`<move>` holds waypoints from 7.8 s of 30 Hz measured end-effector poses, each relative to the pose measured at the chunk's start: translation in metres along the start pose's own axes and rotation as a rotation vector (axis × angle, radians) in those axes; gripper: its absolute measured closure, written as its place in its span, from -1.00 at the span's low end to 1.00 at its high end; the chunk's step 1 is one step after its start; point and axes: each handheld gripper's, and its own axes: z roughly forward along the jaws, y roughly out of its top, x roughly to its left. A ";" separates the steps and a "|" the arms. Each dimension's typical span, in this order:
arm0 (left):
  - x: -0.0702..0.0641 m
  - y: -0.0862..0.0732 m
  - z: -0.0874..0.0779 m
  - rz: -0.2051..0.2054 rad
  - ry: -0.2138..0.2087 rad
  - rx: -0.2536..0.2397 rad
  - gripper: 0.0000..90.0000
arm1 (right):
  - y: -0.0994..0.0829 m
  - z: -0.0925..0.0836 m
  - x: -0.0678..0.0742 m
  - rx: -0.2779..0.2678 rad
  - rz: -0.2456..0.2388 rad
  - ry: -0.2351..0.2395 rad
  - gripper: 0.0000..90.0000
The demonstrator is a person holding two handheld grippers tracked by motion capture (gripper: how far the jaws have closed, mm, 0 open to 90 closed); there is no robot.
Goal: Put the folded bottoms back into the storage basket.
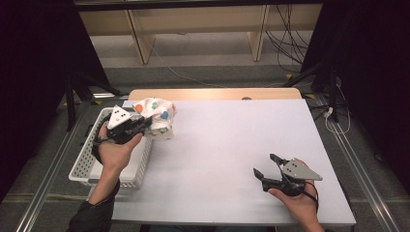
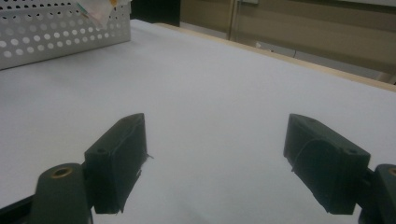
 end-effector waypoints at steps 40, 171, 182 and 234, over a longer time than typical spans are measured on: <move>0.013 0.001 -0.008 -0.016 0.039 -0.008 0.83 | 0.000 0.000 0.000 -0.001 0.001 -0.001 -0.51; 0.058 -0.015 -0.037 -0.076 0.134 0.010 0.83 | 0.000 -0.001 0.000 -0.001 -0.001 -0.007 -0.50; 0.061 -0.017 -0.037 -0.084 0.138 0.014 0.83 | 0.000 -0.001 0.000 -0.002 0.000 -0.008 -0.50; 0.083 -0.044 -0.012 -0.108 0.106 0.160 0.83 | 0.000 0.000 0.000 -0.005 -0.001 -0.007 -0.50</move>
